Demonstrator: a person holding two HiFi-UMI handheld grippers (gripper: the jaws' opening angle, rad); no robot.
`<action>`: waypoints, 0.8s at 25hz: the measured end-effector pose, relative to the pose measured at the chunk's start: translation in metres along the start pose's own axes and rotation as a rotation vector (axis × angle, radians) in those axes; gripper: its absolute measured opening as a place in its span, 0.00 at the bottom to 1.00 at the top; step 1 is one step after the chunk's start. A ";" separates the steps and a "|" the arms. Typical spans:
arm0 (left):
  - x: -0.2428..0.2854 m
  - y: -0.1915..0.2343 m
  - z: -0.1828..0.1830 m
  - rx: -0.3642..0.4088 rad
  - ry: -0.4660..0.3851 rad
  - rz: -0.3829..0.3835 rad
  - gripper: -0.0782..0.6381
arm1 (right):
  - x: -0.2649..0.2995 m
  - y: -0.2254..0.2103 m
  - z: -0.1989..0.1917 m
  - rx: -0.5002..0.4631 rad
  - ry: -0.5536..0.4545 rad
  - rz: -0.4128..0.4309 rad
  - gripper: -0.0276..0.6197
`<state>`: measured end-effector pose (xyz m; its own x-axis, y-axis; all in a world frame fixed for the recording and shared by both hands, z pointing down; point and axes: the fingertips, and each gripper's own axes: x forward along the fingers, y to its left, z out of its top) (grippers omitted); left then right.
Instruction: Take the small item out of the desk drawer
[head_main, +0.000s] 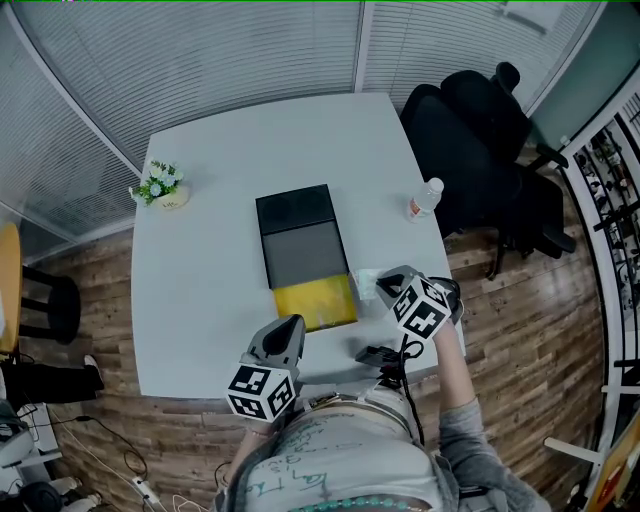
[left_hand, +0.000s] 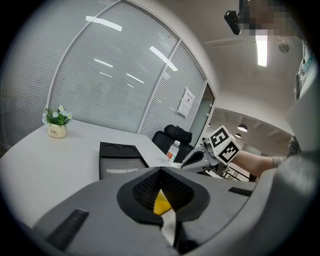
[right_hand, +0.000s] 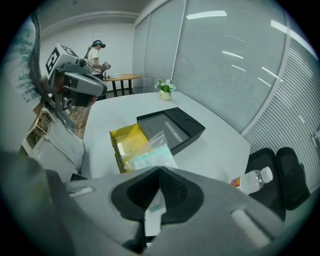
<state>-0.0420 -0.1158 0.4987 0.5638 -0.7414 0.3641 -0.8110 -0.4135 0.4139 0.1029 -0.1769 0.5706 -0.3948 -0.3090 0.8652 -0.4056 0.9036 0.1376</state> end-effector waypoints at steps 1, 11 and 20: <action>0.000 -0.001 0.000 0.001 0.000 -0.001 0.10 | -0.001 0.000 -0.001 0.000 0.001 -0.001 0.05; -0.001 -0.006 -0.001 0.014 0.004 0.010 0.10 | -0.003 -0.003 -0.005 -0.002 -0.001 -0.005 0.05; -0.003 -0.006 -0.004 0.008 0.003 0.017 0.10 | 0.010 -0.003 -0.015 -0.025 0.036 0.007 0.05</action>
<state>-0.0385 -0.1089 0.4980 0.5507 -0.7467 0.3731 -0.8215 -0.4054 0.4011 0.1125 -0.1779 0.5865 -0.3677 -0.2917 0.8830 -0.3817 0.9132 0.1427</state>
